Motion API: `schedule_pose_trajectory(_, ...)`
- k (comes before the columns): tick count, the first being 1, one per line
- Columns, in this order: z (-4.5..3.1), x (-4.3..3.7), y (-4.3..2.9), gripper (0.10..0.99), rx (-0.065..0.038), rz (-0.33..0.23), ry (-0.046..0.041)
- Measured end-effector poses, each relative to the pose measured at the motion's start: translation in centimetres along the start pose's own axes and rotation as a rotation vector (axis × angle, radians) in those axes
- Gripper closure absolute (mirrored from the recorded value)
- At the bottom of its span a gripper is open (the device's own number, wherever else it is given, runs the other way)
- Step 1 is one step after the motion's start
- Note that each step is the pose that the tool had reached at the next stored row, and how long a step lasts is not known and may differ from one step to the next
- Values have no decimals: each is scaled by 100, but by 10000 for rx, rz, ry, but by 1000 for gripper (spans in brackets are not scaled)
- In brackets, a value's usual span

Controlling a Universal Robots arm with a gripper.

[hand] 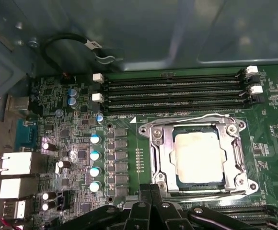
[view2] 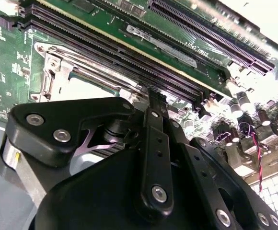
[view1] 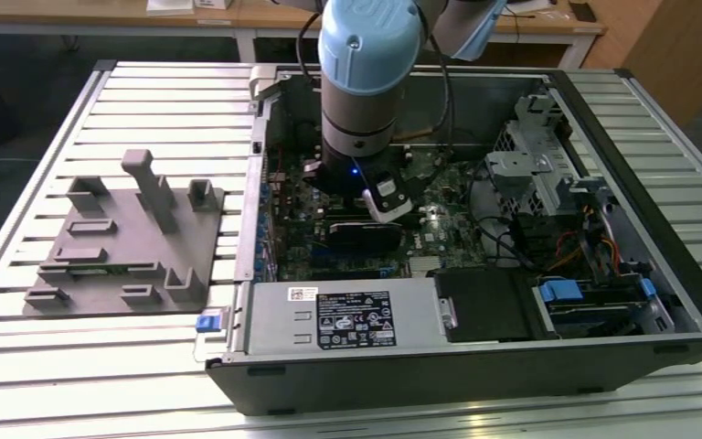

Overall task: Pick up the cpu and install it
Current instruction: 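Install the second cpu locking lever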

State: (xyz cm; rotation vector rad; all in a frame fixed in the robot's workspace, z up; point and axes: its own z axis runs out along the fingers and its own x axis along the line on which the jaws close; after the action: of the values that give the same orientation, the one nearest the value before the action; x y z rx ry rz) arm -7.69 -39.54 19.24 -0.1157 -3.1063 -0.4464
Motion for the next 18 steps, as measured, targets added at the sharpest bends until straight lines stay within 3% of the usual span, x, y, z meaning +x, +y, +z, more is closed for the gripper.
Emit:
schedule_pose_trajectory(8, 14, 35, 0, 980, -48, -7, 5)
schedule_pose_trajectory(18, -150, 43, 49, 980, -54, -12, -4)
